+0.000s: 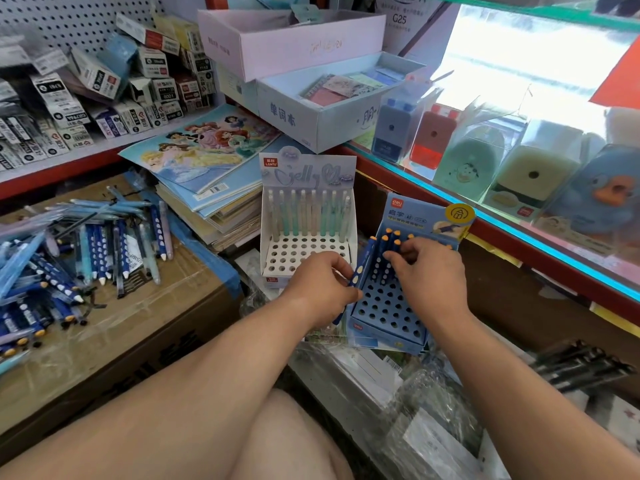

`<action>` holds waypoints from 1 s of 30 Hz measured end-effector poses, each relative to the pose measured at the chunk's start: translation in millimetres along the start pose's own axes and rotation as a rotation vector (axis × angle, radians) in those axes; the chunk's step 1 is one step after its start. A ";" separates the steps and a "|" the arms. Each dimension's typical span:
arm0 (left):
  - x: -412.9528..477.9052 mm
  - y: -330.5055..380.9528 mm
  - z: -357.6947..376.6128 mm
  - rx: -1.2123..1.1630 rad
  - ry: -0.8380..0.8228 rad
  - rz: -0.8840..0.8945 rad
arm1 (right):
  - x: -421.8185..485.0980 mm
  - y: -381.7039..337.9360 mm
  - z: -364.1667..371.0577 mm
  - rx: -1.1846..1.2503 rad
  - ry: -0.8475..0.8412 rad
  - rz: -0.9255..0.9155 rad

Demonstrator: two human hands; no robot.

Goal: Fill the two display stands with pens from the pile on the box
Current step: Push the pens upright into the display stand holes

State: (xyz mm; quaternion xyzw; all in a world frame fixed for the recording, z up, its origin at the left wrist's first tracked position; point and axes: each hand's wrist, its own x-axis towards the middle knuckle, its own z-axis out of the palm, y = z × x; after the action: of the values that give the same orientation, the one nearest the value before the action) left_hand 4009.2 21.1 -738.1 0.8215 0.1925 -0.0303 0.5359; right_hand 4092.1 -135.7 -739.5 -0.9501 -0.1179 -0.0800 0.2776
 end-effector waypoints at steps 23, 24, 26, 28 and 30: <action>16.6 26.0 28.6 0.552 -0.141 0.050 | -10.0 29.7 -34.7 0.375 0.013 -0.077; 19.3 26.2 29.1 0.581 -0.150 0.058 | -10.9 29.9 -33.2 0.347 0.016 -0.085; 25.4 23.4 24.6 0.590 -0.171 0.074 | -11.2 30.5 -29.2 0.311 0.019 -0.099; 31.0 15.2 17.6 0.525 -0.198 0.086 | -10.0 30.0 -26.6 0.288 0.010 -0.112; 32.9 2.6 13.9 0.467 -0.201 0.103 | -8.1 28.7 -25.8 0.270 0.004 -0.127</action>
State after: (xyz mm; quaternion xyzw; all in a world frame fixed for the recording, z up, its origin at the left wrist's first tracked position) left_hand 4042.6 17.1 -750.0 0.9245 0.0840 -0.1279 0.3490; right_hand 4089.9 -174.8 -734.4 -0.8945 -0.1868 -0.0828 0.3976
